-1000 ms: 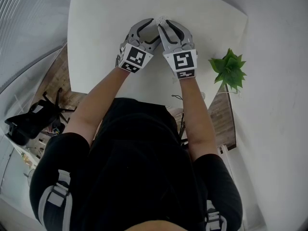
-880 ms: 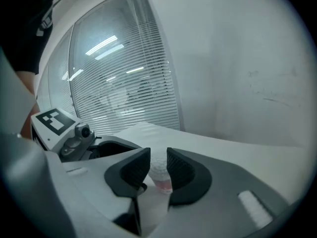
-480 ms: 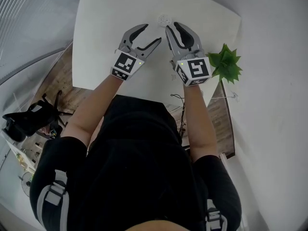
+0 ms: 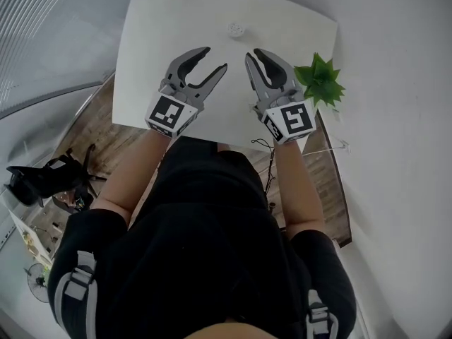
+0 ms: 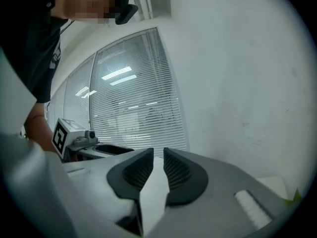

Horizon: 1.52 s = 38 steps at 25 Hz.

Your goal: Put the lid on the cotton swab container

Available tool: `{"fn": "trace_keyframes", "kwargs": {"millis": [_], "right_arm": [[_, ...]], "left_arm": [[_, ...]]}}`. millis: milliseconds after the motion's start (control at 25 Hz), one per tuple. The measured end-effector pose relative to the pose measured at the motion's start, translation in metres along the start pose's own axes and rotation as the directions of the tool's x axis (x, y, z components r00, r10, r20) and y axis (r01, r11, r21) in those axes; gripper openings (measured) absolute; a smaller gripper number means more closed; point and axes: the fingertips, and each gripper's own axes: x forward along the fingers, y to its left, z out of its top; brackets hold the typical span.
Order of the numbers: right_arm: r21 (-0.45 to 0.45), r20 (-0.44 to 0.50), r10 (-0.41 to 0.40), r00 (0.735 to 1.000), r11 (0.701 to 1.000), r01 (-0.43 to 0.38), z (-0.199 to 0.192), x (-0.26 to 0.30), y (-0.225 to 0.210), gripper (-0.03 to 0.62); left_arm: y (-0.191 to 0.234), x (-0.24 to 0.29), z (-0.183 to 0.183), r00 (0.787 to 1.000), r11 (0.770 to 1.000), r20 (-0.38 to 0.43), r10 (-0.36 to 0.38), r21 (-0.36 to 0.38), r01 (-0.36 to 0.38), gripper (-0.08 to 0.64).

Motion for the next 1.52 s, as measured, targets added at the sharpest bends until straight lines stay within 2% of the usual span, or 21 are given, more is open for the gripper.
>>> {"fn": "trace_keyframes", "kwargs": {"millis": [280,480,680,1120,1520], "right_arm": [[-0.033,0.049,0.037,0.998,0.999,-0.035,0.027,-0.049,0.031,0.032],[-0.025,0.08,0.057,0.995,0.998,-0.055,0.042,-0.07,0.049,0.021],[-0.062,0.095,0.054,0.994,0.997,-0.048,0.06,-0.089,0.061,0.011],[-0.071,0.141,0.083,0.987,0.995,-0.073,0.088,-0.129,0.084,0.011],[-0.081,0.157,0.067,0.985,0.995,-0.055,0.095,-0.141,0.081,0.011]], "left_arm": [[-0.028,-0.043,0.04,0.997,0.996,0.065,0.033,0.081,-0.038,0.076],[-0.048,-0.062,0.063,0.995,0.996,0.099,0.03,0.086,-0.039,0.055],[-0.066,-0.074,0.075,0.994,0.994,0.109,0.031,0.1,-0.042,0.015],[-0.107,-0.1,0.108,0.989,0.99,0.148,-0.008,0.143,-0.014,0.009],[-0.115,-0.099,0.113,0.988,0.99,0.155,-0.025,0.138,0.003,0.009]]}}
